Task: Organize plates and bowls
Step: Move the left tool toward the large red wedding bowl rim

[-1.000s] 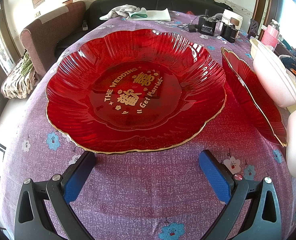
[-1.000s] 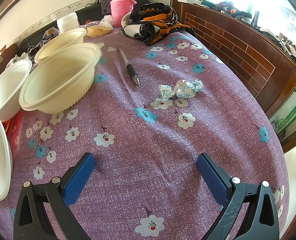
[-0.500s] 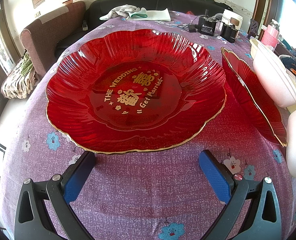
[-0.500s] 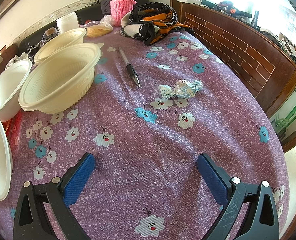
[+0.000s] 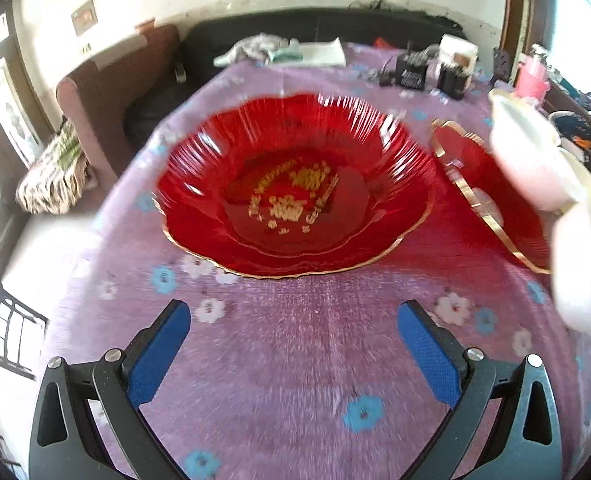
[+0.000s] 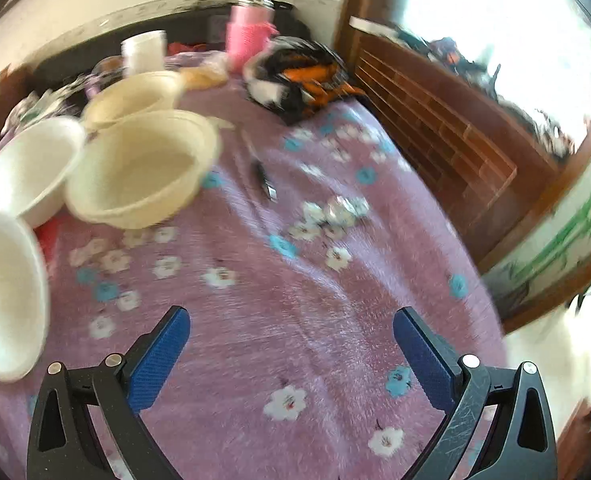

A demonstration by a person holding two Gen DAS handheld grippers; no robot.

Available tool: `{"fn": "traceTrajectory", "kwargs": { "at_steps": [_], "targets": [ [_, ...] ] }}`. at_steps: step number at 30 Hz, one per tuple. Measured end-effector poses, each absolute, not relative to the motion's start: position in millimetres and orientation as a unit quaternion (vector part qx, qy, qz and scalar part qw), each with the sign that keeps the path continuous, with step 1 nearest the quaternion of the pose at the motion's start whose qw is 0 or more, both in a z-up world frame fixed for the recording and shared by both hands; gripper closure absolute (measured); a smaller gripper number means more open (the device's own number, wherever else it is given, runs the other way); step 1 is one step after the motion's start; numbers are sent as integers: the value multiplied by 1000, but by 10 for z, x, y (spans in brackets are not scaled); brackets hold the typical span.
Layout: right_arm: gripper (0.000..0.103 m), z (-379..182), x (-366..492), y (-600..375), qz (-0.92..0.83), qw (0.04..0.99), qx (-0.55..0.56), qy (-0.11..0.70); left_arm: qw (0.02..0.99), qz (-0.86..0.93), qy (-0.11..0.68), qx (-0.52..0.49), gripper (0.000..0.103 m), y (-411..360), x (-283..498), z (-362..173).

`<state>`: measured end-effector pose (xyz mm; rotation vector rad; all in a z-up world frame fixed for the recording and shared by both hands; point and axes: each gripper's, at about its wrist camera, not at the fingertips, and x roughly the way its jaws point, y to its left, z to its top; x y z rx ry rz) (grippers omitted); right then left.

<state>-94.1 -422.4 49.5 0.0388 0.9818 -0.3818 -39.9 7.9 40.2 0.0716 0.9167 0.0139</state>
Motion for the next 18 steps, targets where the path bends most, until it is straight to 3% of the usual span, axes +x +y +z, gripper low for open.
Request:
{"fn": "traceTrajectory", "kwargs": {
  "at_steps": [9, 18],
  "targets": [
    [1, 1074, -870, -3248, -80, 898, -89, 423, 917, 0, 396, 52, 0, 52, -562, 951],
    [0, 1322, -745, -2391, 28, 906, -149, 395, 921, 16, 385, 46, 0, 245, -700, 1149]
  ]
}}
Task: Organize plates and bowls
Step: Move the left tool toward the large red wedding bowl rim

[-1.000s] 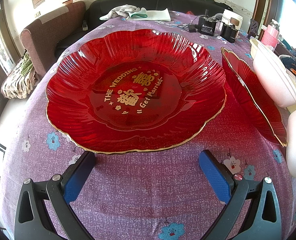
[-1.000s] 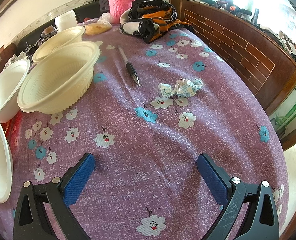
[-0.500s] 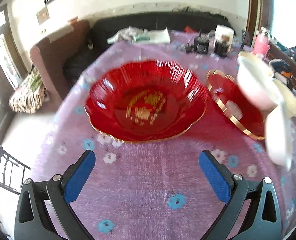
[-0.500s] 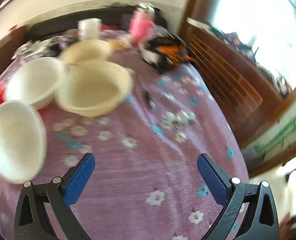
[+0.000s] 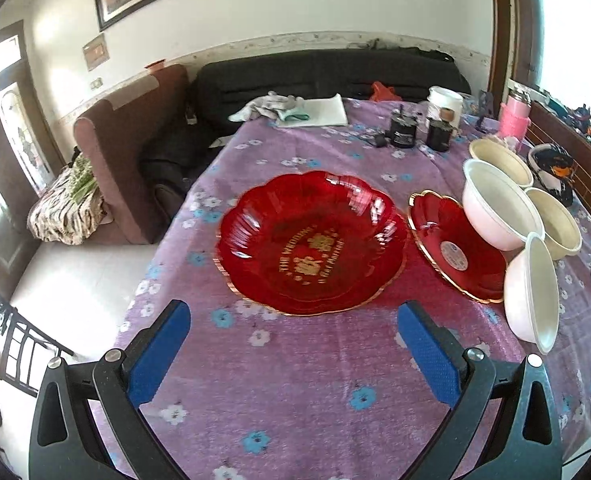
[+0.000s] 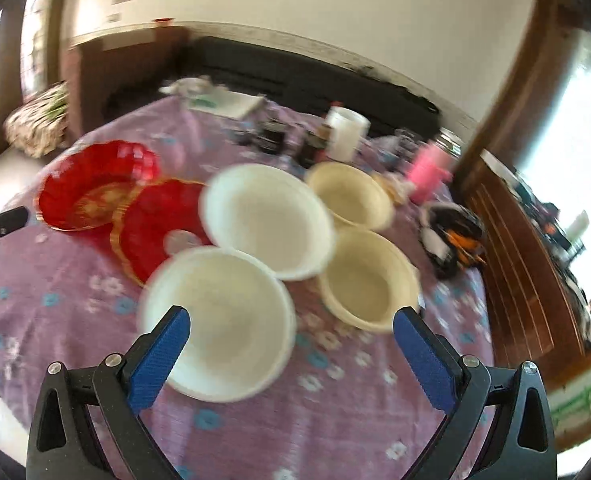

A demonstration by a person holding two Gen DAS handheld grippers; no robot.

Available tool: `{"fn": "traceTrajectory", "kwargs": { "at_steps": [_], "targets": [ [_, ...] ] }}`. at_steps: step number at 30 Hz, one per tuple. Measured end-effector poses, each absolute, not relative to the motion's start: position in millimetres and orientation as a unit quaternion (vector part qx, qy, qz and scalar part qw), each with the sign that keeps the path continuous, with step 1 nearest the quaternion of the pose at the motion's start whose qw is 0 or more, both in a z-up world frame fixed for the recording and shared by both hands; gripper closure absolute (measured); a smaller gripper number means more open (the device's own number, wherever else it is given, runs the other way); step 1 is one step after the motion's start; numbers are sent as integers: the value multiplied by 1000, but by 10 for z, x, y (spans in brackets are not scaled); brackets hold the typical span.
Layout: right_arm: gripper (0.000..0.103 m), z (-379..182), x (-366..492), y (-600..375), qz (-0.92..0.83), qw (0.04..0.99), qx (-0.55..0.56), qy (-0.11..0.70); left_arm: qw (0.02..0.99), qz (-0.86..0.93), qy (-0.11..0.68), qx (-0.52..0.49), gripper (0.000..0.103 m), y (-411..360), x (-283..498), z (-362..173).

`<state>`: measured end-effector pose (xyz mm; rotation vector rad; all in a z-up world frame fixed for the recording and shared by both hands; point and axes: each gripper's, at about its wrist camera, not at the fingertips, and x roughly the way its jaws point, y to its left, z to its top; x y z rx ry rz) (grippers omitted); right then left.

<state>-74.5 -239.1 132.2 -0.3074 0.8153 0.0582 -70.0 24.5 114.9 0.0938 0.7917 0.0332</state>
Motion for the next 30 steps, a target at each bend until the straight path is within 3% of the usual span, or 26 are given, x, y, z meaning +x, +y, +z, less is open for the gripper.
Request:
{"fn": "traceTrajectory", "kwargs": {
  "at_steps": [13, 26, 30],
  "targets": [
    [2, 1242, -724, -1310, 162, 880, -150, 420, 915, 59, 397, 27, 0, 769, -927, 1150],
    [2, 1179, -639, -954, 203, 867, -173, 422, 909, 75, 409, 11, 0, 1013, -877, 1094],
    [13, 1220, -473, -1011, 234, 855, -140, 440, 903, 67, 423, -2, 0, 1064, -748, 1083]
  ]
}}
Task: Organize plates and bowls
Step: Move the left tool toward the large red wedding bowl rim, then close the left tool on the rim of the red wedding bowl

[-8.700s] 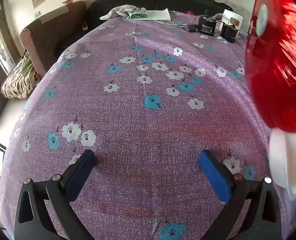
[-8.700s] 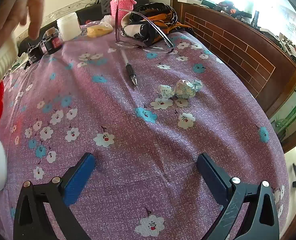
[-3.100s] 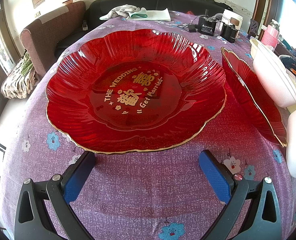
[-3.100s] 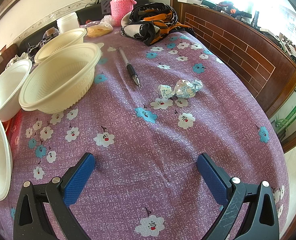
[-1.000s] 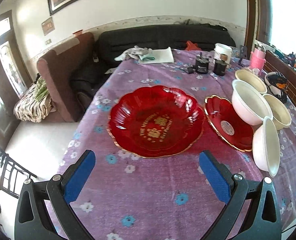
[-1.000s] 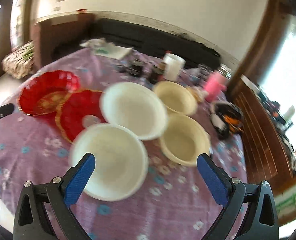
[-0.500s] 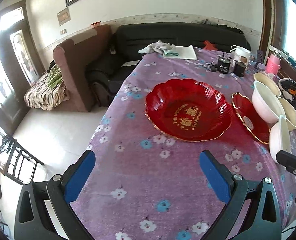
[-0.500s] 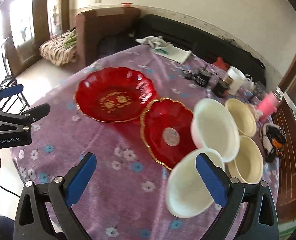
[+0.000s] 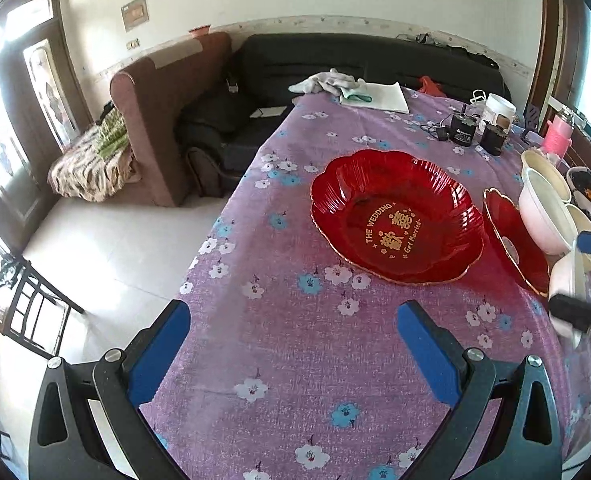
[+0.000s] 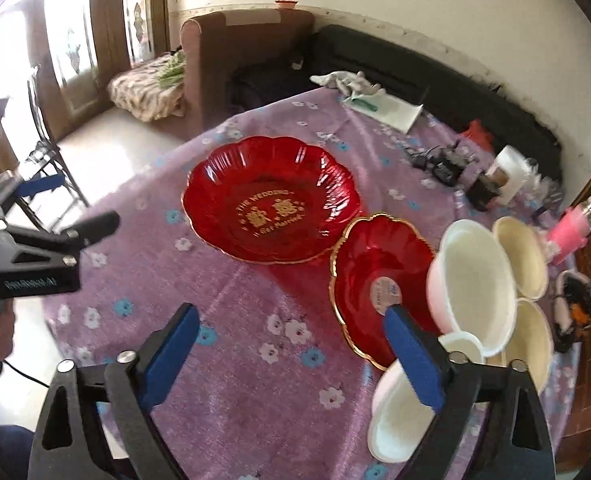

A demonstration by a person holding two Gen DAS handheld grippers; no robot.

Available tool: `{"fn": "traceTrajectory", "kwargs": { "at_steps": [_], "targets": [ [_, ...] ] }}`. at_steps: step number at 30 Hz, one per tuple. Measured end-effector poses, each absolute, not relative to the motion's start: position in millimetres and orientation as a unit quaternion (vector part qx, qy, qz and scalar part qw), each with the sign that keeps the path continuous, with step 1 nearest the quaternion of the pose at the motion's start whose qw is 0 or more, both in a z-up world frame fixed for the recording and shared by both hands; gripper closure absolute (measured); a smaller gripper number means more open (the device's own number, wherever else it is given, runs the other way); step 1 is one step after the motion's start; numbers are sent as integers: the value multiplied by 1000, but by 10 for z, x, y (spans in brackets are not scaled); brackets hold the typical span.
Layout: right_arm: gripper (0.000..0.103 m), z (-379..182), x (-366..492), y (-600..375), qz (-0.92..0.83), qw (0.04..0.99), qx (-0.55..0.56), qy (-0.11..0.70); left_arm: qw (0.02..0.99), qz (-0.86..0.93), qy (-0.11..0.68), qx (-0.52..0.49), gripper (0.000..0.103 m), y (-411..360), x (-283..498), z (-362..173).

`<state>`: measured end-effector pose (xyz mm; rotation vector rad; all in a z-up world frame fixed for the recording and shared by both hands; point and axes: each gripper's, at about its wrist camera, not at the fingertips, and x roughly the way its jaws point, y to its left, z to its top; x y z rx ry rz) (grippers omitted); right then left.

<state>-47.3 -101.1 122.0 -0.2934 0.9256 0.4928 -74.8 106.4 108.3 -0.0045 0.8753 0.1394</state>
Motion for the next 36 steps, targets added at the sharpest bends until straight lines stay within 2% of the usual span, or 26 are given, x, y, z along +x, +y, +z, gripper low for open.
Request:
{"fn": "traceTrajectory", "kwargs": {
  "at_steps": [3, 5, 6, 7, 8, 9, 10, 15, 18, 20, 21, 22, 24, 26, 28, 30, 36],
  "targets": [
    [29, 1304, -249, -1132, 254, 847, -94, 457, 902, 57, 427, -23, 0, 1143, -615, 1145],
    [34, 1370, -50, -1232, 261, 844, -67, 464, 898, 47, 436, -42, 0, 1212, -486, 1177],
    [39, 1396, 39, -1273, 267, 841, -55, 468, 895, 41, 441, -49, 5, 1234, -428, 1180],
    [41, 1417, 130, -1306, 274, 837, -42, 472, 893, 35, 446, -58, 20, 1261, -350, 1178],
    [42, 1426, 226, -1328, 278, 834, -31, 476, 888, 31, 454, -67, 29, 1285, -269, 1163],
    [50, 1426, 314, -1339, 284, 830, -22, 480, 882, 29, 464, -77, 38, 1319, -186, 1136],
    [59, 1421, 407, -1334, 294, 823, -15, 485, 878, 26, 470, -86, 41, 1338, -129, 1112],
    [60, 1284, 865, -1236, 305, 801, 1, 516, 866, 36, 488, -104, 42, 1403, 167, 1005],
    [60, 1129, 1132, -1186, 292, 794, -6, 533, 859, 41, 497, -116, 59, 1445, 299, 957],
    [60, 987, 1315, -1164, 286, 785, -8, 549, 854, 46, 505, -117, 61, 1440, 388, 914],
    [61, 906, 1414, -1160, 283, 779, -6, 559, 852, 44, 508, -118, 61, 1436, 419, 897],
    [69, 856, 1469, -1177, 283, 776, 0, 563, 851, 43, 509, -119, 62, 1426, 443, 881],
    [75, 774, 1576, -1189, 286, 768, 11, 573, 849, 42, 513, -120, 62, 1414, 483, 852],
    [76, 751, 1654, -1182, 297, 763, 22, 573, 846, 39, 518, -123, 65, 1409, 519, 811],
    [78, 727, 1714, -1158, 299, 759, 21, 578, 842, 34, 524, -127, 83, 1418, 550, 765],
    [85, 680, 1748, -1136, 301, 753, 20, 585, 839, 29, 528, -130, 90, 1412, 584, 716],
    [89, 579, 1781, -1130, 291, 752, 9, 592, 837, 17, 529, -139, 90, 1395, 647, 649]
  ]
}}
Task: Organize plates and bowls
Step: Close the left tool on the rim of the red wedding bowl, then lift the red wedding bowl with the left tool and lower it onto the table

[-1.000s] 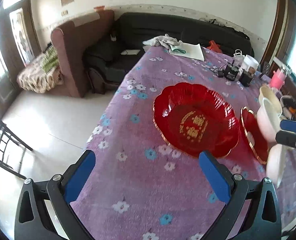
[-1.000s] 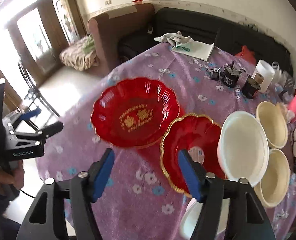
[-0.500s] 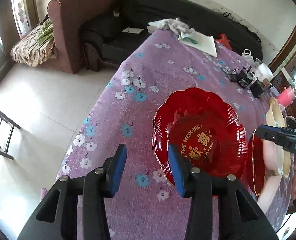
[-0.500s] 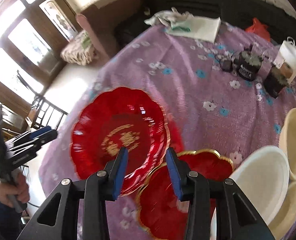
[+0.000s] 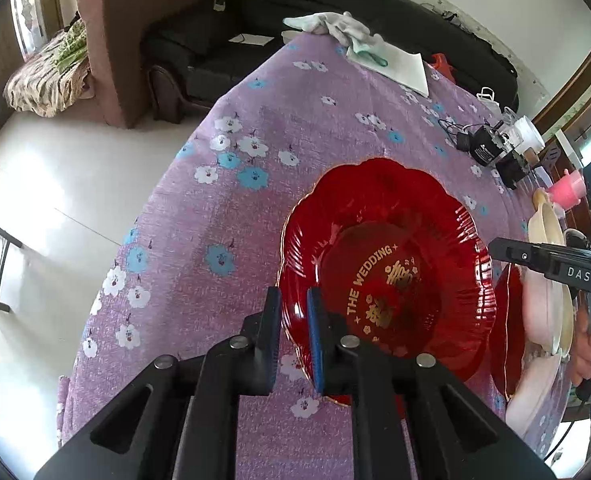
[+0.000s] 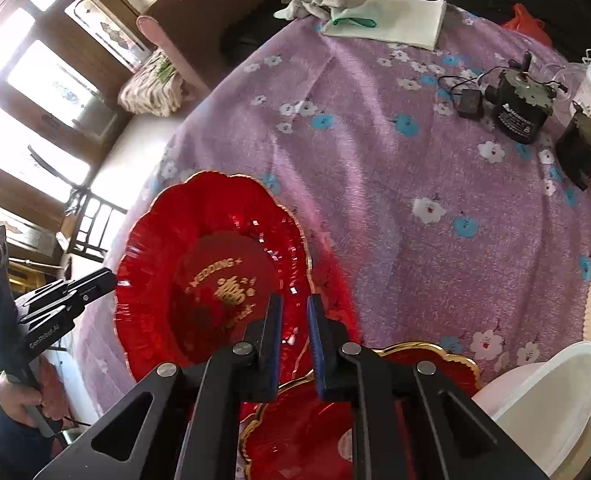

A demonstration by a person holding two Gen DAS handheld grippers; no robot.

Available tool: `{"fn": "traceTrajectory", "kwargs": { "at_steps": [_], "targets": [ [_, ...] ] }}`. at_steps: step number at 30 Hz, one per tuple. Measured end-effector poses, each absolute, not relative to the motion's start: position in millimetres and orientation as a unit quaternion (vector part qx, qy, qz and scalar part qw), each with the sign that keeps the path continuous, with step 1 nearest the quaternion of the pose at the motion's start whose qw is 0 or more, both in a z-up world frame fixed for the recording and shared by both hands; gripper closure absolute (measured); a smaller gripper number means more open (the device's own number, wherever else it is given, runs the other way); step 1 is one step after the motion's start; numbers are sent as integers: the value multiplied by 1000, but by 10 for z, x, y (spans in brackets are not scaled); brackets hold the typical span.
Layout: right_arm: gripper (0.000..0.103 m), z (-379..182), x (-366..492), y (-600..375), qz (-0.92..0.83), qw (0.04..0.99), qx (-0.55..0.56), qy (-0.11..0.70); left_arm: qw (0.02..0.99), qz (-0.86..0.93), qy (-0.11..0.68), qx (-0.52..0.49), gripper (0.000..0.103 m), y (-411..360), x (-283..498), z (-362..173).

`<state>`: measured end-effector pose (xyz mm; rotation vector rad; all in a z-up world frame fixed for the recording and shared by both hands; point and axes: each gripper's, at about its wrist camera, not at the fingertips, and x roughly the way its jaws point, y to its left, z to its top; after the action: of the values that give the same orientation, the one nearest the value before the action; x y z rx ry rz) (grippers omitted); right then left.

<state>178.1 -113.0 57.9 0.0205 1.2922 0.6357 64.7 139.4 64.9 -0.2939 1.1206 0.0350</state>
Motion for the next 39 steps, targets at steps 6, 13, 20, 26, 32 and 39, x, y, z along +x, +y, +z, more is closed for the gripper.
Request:
{"fn": "traceTrajectory", "kwargs": {
  "at_steps": [6, 13, 20, 26, 32, 39],
  "targets": [
    [89, 526, 1806, -1195, 277, 755, 6, 595, 827, 10, 532, -182, 64, 1502, 730, 619],
    [89, 410, 1854, -1202, 288, 739, 26, 608, 801, 8, 562, -206, 59, 1564, 843, 449],
    [91, 334, 1858, -1126, 288, 734, 19, 615, 791, -2, 583, -186, 85, 1465, 908, 300],
    [89, 431, 1850, -1144, 296, 737, 16, 608, 787, -8, 586, -191, 92, 1485, 915, 243],
    [90, 335, 1836, -1086, 292, 732, 11, 616, 787, -12, 586, -191, 94, 1504, 933, 222],
    [93, 386, 1724, -984, 284, 742, 13, 606, 800, 0, 573, -180, 94, 1585, 829, 325]
  ]
}}
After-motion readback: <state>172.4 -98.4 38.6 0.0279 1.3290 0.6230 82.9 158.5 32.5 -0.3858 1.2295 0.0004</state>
